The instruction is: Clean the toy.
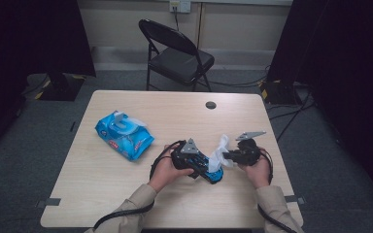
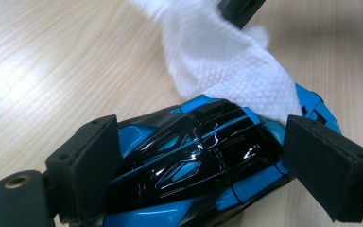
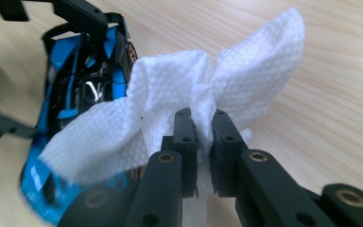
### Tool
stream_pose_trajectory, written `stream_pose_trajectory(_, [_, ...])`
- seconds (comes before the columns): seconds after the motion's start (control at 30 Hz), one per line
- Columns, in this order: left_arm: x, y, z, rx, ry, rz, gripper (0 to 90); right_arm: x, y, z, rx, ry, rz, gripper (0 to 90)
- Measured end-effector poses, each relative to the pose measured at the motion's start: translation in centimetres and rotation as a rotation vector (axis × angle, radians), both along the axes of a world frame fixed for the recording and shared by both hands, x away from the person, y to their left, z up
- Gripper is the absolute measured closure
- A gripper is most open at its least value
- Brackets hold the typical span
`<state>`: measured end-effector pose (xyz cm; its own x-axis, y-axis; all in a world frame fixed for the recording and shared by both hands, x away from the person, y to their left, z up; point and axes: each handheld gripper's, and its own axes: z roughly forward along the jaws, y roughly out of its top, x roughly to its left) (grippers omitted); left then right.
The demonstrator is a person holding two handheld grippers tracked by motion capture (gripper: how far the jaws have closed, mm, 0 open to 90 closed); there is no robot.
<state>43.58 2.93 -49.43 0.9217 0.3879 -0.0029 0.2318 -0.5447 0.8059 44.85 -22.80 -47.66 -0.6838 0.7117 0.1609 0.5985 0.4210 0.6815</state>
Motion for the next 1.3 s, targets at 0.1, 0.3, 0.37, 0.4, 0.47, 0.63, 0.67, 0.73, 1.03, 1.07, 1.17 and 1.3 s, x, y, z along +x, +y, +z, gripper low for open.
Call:
stream_pose_trajectory(0.1, [0.0,0.0,0.0,-0.003,-0.001,-0.001,12.1,0.8,1.4,-0.5,-0.017,0.006,0.003,82.3])
stream_pose_trajectory(0.3, [0.0,0.0,0.0,-0.004,-0.001,-0.002,12.1,2.1,3.9,-1.0,0.001,0.015,0.009,82.3])
stream_pose_trajectory(0.37, [0.0,0.0,0.0,-0.005,-0.001,-0.003,12.1,2.5,5.2,-1.1,-0.034,0.002,0.04,82.2])
stream_pose_trajectory(0.4, [0.0,0.0,-0.1,-0.009,-0.001,-0.001,12.1,2.6,5.5,-1.1,-0.041,-0.001,0.046,82.3])
stream_pose_trajectory(0.47, [0.0,0.0,-0.1,-0.007,-0.002,-0.003,12.2,3.0,6.2,-1.3,-0.028,0.003,0.05,82.2])
stream_pose_trajectory(0.63, [0.0,0.0,-0.1,-0.013,0.0,-0.001,12.2,3.8,7.2,-1.5,-0.021,0.002,0.07,82.4])
stream_pose_trajectory(0.67, [0.0,0.0,-0.1,-0.013,0.001,-0.001,12.2,3.9,7.4,-1.5,-0.024,-0.008,0.082,82.9])
stream_pose_trajectory(0.73, [0.0,0.1,-0.1,-0.013,0.002,0.003,12.2,4.0,7.6,-1.7,-0.022,-0.017,0.102,83.5])
stream_pose_trajectory(1.03, [-0.1,0.0,-0.1,-0.026,0.009,0.003,12.8,3.7,7.0,-2.0,0.003,-0.055,0.162,85.5])
stream_pose_trajectory(1.07, [-0.1,0.0,-0.2,-0.027,0.008,0.004,13.0,3.6,6.9,-2.0,0.001,-0.055,0.167,85.5])
stream_pose_trajectory(1.17, [-0.1,0.0,-0.2,-0.025,0.01,0.004,13.0,3.2,6.3,-2.1,0.006,-0.063,0.176,85.4])
stream_pose_trajectory(1.3, [-0.1,0.0,-0.1,-0.019,0.006,0.007,13.0,2.5,5.4,-2.2,0.02,-0.068,0.171,85.3])
